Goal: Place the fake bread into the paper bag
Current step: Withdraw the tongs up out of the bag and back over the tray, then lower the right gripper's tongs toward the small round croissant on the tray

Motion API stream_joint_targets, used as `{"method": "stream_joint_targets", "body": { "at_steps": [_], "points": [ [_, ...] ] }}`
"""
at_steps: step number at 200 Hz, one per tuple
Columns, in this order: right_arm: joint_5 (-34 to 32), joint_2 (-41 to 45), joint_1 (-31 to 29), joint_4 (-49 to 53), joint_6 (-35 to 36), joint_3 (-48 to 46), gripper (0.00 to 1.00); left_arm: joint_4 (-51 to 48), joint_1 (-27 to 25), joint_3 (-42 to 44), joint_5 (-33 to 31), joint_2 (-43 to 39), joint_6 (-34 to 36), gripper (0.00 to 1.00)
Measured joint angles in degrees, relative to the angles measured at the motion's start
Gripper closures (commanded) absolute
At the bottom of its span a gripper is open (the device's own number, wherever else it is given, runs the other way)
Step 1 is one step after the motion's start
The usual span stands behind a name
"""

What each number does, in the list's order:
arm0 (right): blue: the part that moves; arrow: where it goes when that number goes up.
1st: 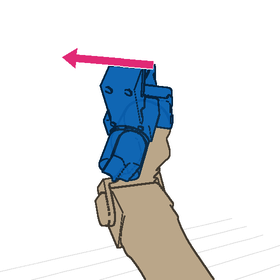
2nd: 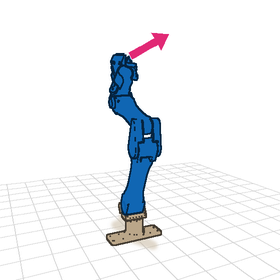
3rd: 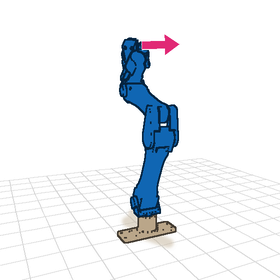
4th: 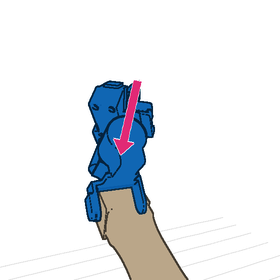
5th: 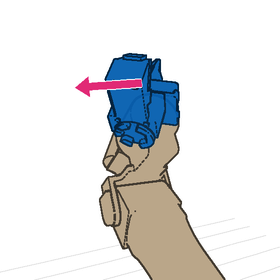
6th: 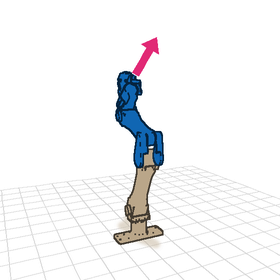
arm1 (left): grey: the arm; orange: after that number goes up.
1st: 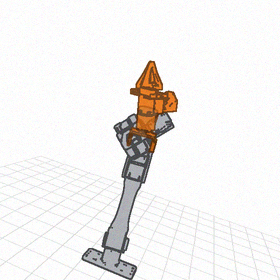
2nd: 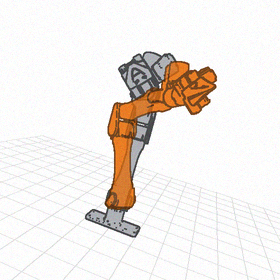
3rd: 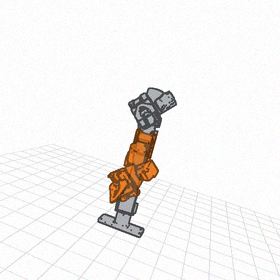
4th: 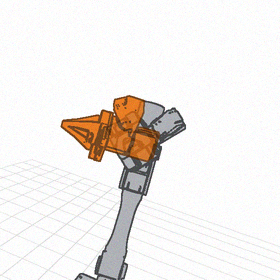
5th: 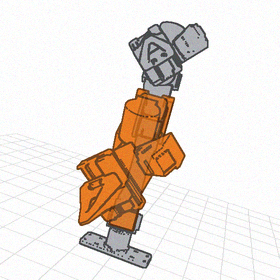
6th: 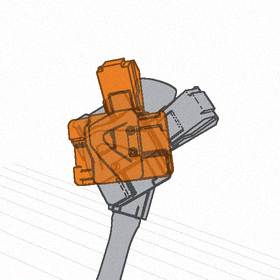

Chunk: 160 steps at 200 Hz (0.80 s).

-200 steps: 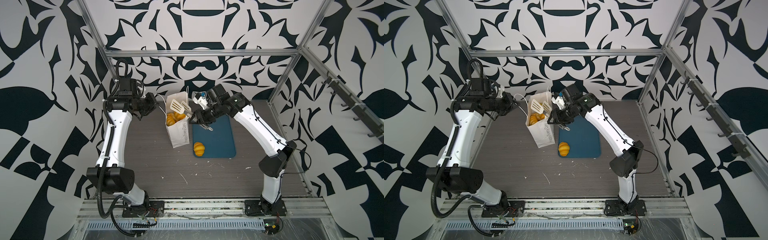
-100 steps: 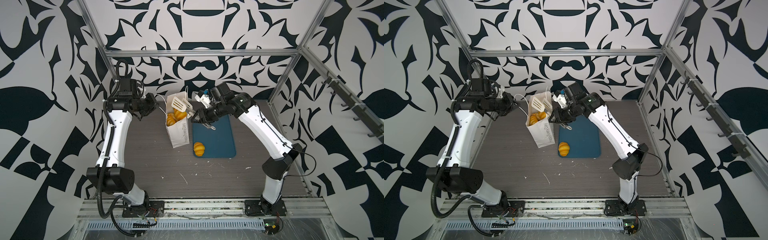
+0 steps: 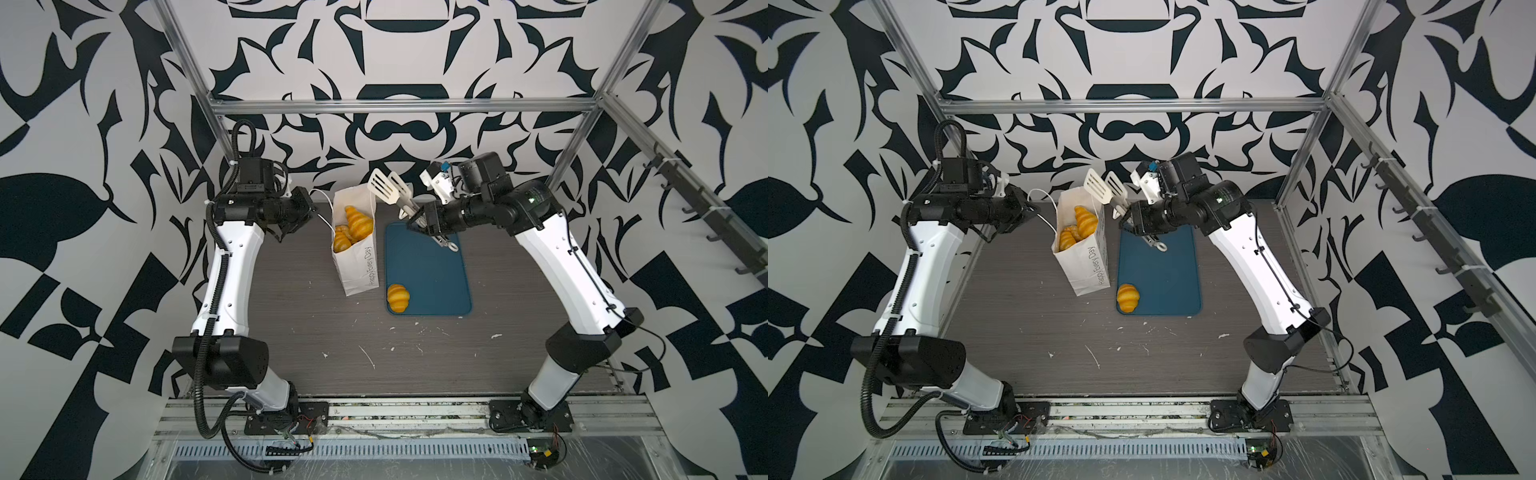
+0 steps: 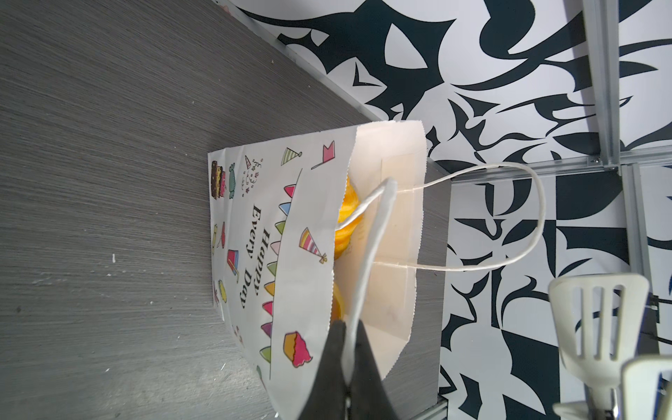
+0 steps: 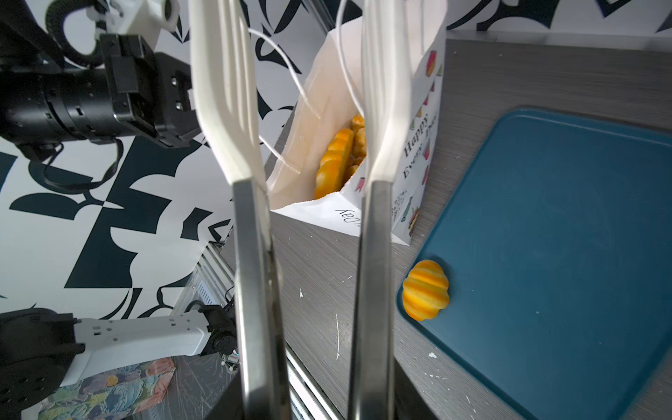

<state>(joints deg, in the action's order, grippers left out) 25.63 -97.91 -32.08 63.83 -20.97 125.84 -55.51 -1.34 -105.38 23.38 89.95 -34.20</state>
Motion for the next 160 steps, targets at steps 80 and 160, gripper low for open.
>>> {"method": "stream_joint_targets", "body": {
  "at_steps": [80, 160],
  "points": [
    [-0.2, 5.51, 4.83, 0.24, -0.13, -13.88, 0.56, 0.0, 0.0, 0.02, 0.0, 0.0, -0.13, 1.0],
    [0.72, 8.0, 4.83, -0.61, -3.02, -29.07, 0.55, 0.04, 0.0, 0.04, 0.0, 0.0, -0.33, 1.0]
  ]
}}
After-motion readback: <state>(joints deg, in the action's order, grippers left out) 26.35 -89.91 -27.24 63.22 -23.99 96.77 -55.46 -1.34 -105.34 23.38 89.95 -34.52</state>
